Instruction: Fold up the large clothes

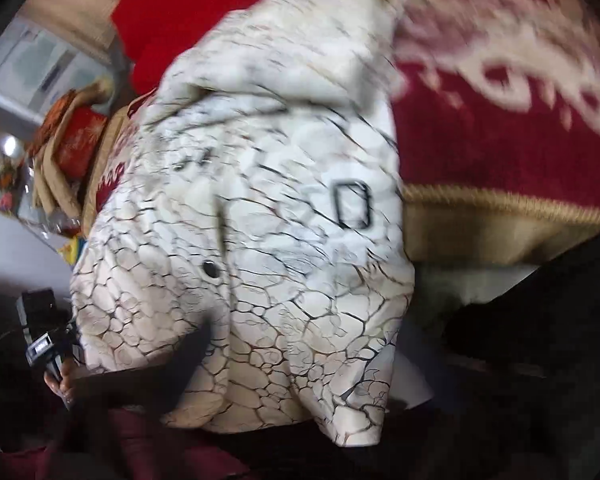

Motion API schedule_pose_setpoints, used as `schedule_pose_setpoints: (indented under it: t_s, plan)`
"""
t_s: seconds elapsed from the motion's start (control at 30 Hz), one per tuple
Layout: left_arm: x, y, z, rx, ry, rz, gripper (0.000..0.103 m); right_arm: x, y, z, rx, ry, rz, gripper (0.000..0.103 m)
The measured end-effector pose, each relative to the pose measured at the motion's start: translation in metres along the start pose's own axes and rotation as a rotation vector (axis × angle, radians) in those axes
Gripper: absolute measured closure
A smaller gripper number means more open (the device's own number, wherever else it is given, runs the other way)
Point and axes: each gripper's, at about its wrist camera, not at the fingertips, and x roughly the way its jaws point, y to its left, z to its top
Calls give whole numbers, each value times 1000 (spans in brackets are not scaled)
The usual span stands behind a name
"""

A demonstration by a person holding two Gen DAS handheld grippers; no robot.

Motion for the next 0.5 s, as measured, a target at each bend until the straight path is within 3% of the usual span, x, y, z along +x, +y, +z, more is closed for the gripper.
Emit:
schedule_pose_setpoints:
  t_s: [0.03, 0.1, 0.17, 0.2, 0.27, 0.33, 0.4, 0.47, 0.5]
  plan:
    - [2, 1, 0, 3, 15, 8, 89, 11, -16, -1, 52, 25, 11, 0]
    - [10, 5, 2, -32, 44, -15, 73, 36, -40, -1, 132, 123, 23, 0]
    - [10, 13, 3, -76, 53, -68, 42, 54, -56, 0, 194, 137, 61, 0]
    - [10, 13, 5, -83, 44, -82, 40, 69, -63, -1, 233, 184, 52, 0]
    - [12, 10, 6, -58, 47, -52, 40, 101, -74, -3, 284, 309, 20, 0]
    - [15, 8, 6, -45, 45, -41, 43, 124, -87, -8, 363, 350, 24, 0]
    - [14, 6, 6, -25, 29, -12, 65, 138, -92, -10, 441, 354, 107, 2]
    - [10, 8, 6, -18, 18, 8, 82, 134, -83, -6, 416, 286, 219, 29]
    - [9, 8, 7, -19, 11, 6, 87, 126, -73, -2, 356, 250, 236, 53]
